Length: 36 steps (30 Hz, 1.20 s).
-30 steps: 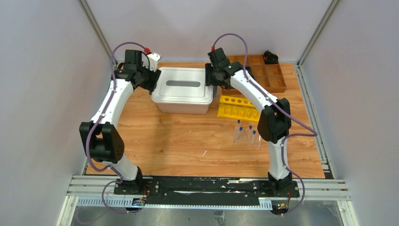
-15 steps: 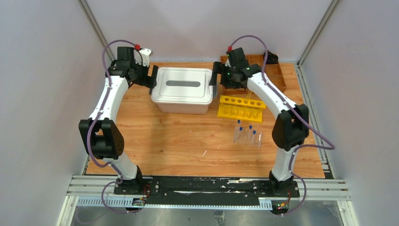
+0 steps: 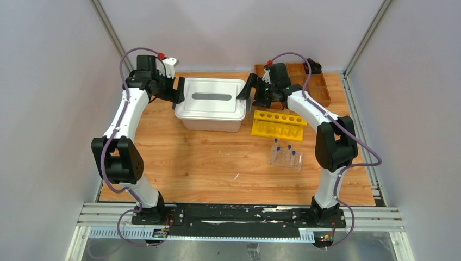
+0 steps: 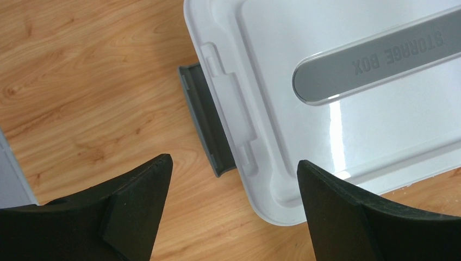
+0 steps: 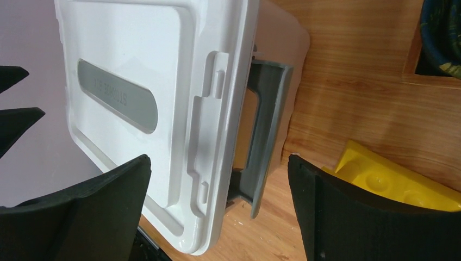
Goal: Organize the chemistry lab equipment
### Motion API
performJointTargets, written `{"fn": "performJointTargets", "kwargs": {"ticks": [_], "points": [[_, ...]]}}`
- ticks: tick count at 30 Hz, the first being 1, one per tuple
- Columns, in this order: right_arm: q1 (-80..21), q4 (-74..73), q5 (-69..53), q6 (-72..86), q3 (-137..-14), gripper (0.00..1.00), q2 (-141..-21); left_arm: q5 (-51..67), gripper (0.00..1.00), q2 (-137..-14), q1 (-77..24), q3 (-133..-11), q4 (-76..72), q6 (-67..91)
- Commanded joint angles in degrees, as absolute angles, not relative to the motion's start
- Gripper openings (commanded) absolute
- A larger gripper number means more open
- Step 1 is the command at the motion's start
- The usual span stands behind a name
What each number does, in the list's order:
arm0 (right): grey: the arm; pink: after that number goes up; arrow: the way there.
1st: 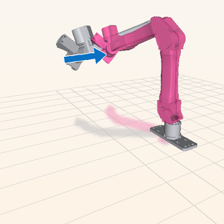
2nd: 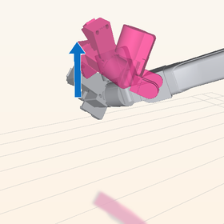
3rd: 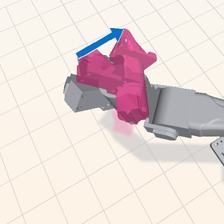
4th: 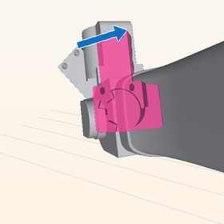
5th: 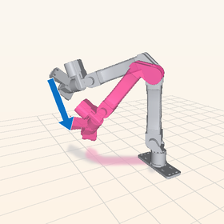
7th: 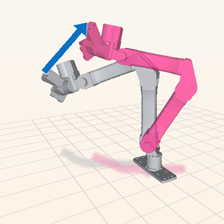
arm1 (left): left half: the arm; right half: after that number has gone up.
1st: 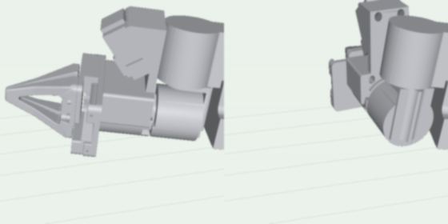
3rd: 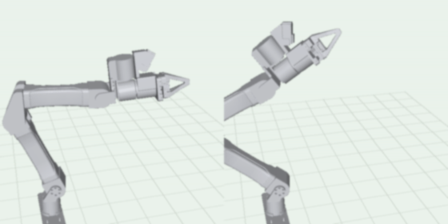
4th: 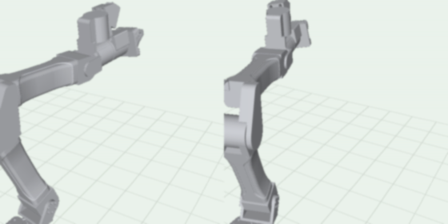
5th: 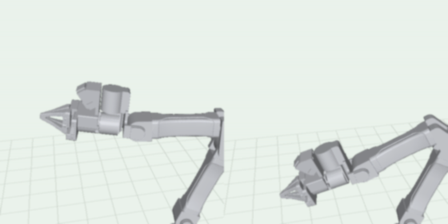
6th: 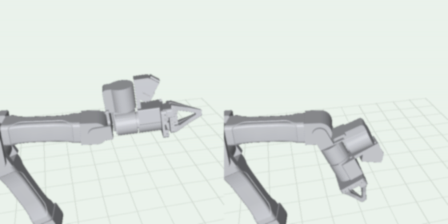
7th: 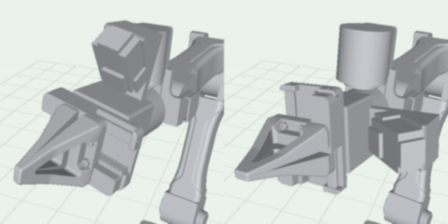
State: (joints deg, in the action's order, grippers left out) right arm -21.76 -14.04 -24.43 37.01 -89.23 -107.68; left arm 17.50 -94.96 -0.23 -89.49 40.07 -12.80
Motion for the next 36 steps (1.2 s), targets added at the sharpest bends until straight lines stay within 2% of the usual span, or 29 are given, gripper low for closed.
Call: {"fn": "performJointTargets", "kwargs": {"ticks": [1, 11, 18, 20, 26, 36], "points": [[-21.71, -10.07, -27.43, 40.15, -87.79, 0.99, -109.24, 18.87, 0.88, -95.38, -0.18, -88.96, 40.48, -12.50], [-22.62, -2.56, -30.64, 44.87, -83.77, 0.99, -110.46, 19.31, 0.81, -96.39, -0.26, -87.67, 40.39, -14.16], [-23.24, 6.30, -28.66, 48.27, -78.66, 1.00, -106.95, 20.20, 0.80, -96.10, -0.42, -86.31, 40.42, -17.25], [-23.30, 6.38, -27.87, 48.30, -78.12, 0.96, -106.46, 19.49, 0.79, -96.05, -0.80, -85.99, 40.43, -18.36], [-23.53, 6.44, -26.81, 47.64, -78.07, 0.68, -105.93, 17.00, 0.76, -96.13, -2.29, -85.66, 40.80, -21.02], [-25.08, -1.69, -20.84, 43.49, -80.86, 0.54, -105.15, 17.06, 0.73, -96.66, -2.72, -86.37, 41.97, -22.17]]}}
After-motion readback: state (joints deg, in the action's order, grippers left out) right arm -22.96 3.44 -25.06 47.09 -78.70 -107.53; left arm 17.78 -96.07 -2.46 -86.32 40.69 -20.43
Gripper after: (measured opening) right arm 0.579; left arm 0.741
